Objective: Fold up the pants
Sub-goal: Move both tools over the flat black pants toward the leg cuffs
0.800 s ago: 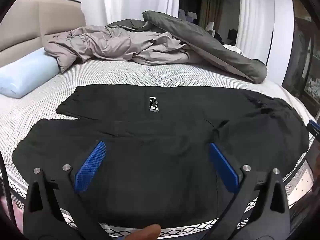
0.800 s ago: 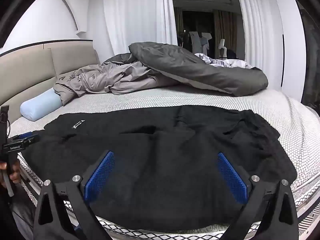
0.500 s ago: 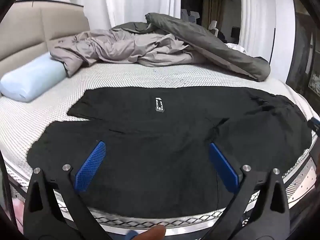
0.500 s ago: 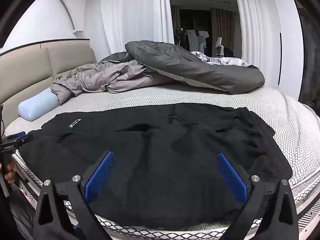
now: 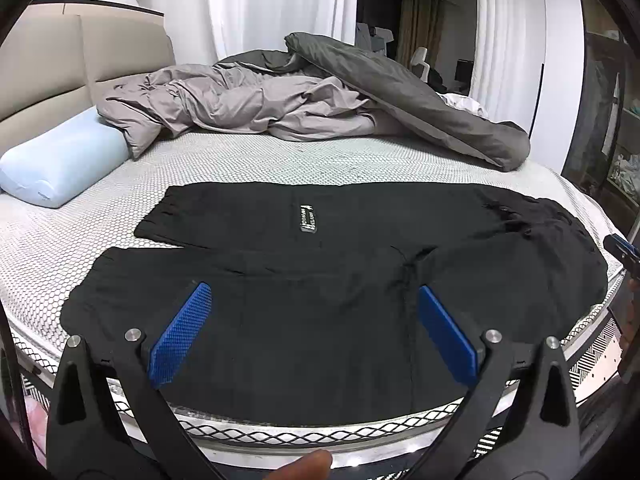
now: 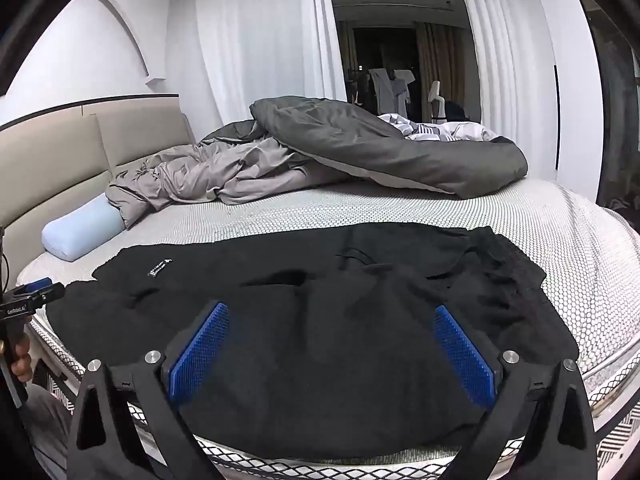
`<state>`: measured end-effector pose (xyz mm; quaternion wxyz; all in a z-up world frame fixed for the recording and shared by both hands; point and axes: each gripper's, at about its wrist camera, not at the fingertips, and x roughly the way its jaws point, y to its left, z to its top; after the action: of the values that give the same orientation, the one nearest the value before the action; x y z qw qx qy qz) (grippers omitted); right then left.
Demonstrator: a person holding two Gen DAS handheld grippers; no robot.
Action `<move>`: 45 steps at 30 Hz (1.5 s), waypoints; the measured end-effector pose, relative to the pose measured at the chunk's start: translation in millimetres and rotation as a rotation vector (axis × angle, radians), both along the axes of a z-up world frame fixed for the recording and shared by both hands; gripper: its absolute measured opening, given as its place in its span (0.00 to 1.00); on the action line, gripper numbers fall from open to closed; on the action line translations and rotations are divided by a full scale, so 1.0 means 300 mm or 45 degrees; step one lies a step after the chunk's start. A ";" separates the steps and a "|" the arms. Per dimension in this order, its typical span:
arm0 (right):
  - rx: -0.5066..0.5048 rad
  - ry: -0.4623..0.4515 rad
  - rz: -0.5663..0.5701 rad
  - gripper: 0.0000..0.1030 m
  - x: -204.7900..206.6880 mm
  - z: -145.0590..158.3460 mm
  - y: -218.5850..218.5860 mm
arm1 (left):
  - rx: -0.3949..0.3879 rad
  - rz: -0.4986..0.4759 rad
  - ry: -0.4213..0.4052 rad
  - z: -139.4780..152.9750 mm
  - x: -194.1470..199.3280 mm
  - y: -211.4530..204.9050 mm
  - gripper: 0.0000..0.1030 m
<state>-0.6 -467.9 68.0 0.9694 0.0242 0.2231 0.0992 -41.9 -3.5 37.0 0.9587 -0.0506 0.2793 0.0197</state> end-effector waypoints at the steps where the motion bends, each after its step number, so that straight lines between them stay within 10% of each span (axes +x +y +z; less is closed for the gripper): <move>1: 0.005 -0.003 0.000 1.00 0.003 -0.002 -0.001 | 0.000 0.000 0.001 -0.001 0.000 -0.004 0.99; 45: -0.031 0.009 0.041 1.00 -0.067 -0.041 0.031 | -0.058 0.156 0.117 -0.088 -0.013 0.046 0.99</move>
<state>-20.6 -458.7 55.9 0.9671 0.0091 0.2282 0.1120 -45.9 10.3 10.5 0.9404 -0.0885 0.3198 0.0742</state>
